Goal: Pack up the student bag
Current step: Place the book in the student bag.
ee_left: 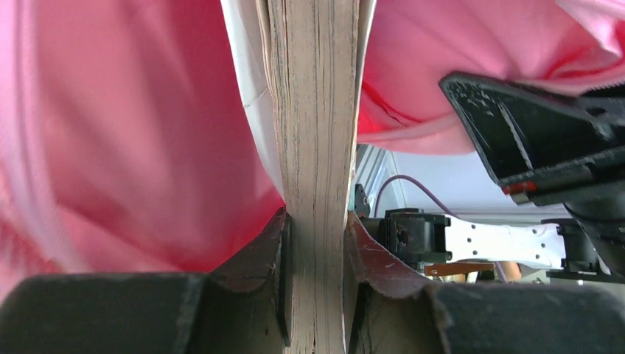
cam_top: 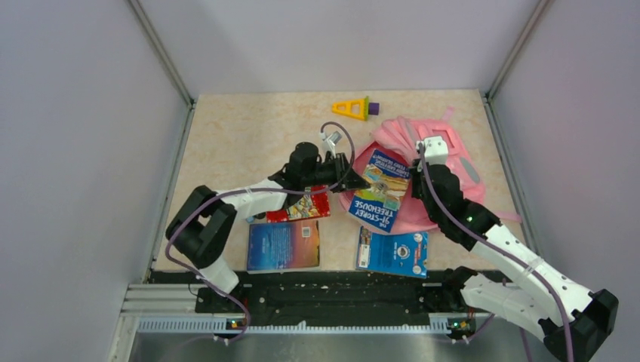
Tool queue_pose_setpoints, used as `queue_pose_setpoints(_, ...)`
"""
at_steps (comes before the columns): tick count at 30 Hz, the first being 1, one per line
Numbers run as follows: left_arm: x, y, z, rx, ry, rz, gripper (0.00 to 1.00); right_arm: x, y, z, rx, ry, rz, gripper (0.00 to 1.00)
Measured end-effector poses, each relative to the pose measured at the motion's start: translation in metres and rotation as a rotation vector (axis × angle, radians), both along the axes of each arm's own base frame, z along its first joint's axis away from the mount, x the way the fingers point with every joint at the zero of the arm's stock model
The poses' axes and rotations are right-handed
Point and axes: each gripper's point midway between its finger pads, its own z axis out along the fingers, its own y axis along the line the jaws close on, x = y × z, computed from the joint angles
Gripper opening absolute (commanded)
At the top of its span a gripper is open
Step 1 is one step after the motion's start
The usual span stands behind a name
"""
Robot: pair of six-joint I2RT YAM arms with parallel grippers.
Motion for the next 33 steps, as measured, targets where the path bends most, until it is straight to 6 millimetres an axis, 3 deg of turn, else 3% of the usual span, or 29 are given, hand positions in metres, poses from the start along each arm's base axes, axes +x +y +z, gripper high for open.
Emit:
queue_pose_setpoints(12,0.02,-0.066,-0.038,-0.019,0.108,0.003,0.0,-0.001,0.004,-0.001,0.019,0.006,0.015,0.0)
queue_pose_setpoints(17,0.036,-0.089,-0.04,-0.036,0.108,0.039,0.0,-0.001,0.004,-0.001,0.022,0.006,0.015,0.0)
queue_pose_setpoints(26,0.08,-0.111,-0.055,-0.047,0.057,0.158,0.0,0.001,0.004,0.001,0.031,0.0,0.009,0.0)
queue_pose_setpoints(33,0.1,-0.126,-0.052,-0.074,0.007,0.237,0.0,0.001,0.004,0.002,0.032,-0.005,0.004,0.0)
